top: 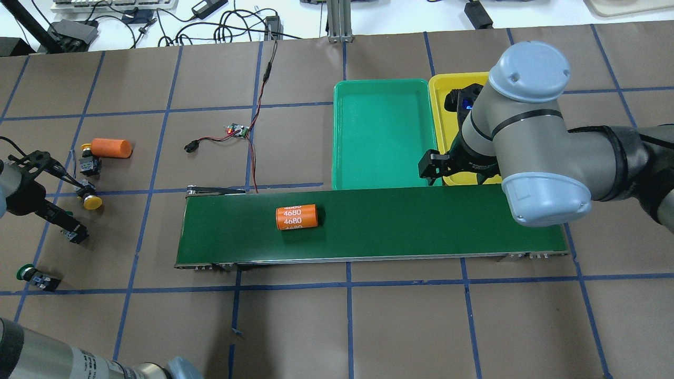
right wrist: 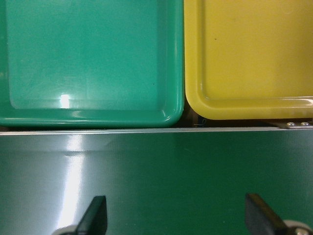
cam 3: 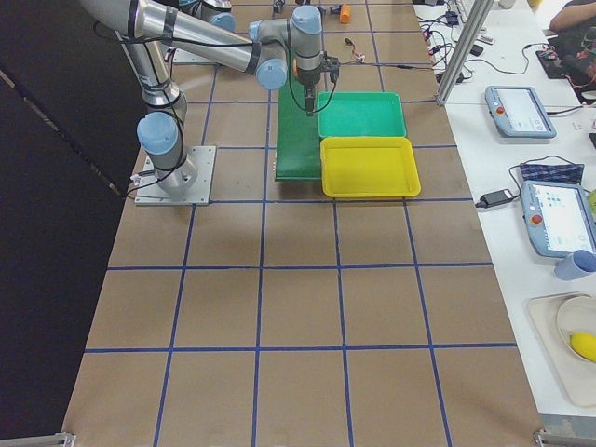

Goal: Sort buttons by color to trays
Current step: 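Lower the left gripper onto a green-capped push button and grasp it, then place the green-capped button on the conveyor belt with the left gripper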

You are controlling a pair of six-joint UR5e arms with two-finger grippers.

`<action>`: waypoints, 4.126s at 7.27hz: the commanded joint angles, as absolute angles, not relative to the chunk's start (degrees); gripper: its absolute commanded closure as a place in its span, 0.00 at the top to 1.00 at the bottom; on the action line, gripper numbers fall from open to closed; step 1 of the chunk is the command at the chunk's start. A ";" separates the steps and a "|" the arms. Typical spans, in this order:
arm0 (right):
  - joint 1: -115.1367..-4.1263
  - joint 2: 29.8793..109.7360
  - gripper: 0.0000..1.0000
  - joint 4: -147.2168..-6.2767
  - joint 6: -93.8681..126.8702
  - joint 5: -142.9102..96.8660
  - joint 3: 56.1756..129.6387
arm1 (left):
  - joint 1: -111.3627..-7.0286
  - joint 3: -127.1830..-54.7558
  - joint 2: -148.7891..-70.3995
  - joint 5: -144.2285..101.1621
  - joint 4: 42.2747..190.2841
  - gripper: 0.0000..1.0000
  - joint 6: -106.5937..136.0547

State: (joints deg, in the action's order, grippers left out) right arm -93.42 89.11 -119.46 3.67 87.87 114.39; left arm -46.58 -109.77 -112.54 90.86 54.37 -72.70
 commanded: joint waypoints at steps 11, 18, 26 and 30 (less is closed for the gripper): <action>-101.25 88.77 1.00 -120.24 -40.79 87.88 114.52 | -54.19 -109.25 -102.85 90.18 60.99 0.04 -53.69; -91.36 88.68 1.00 -119.71 -75.22 90.18 115.13 | -79.51 -115.38 -94.05 83.76 69.79 0.04 -6.04; -84.02 90.09 1.00 -120.06 -85.22 90.00 120.40 | -82.88 -116.63 -95.98 83.76 66.80 1.00 -4.57; -84.11 90.09 1.00 -119.97 -87.80 90.00 121.55 | -77.20 -114.27 -94.31 84.37 67.76 1.00 -6.84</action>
State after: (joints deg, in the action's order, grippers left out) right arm -84.07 90.08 -120.07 -87.68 90.05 121.38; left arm -80.37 -115.18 -94.46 84.20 67.22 -5.71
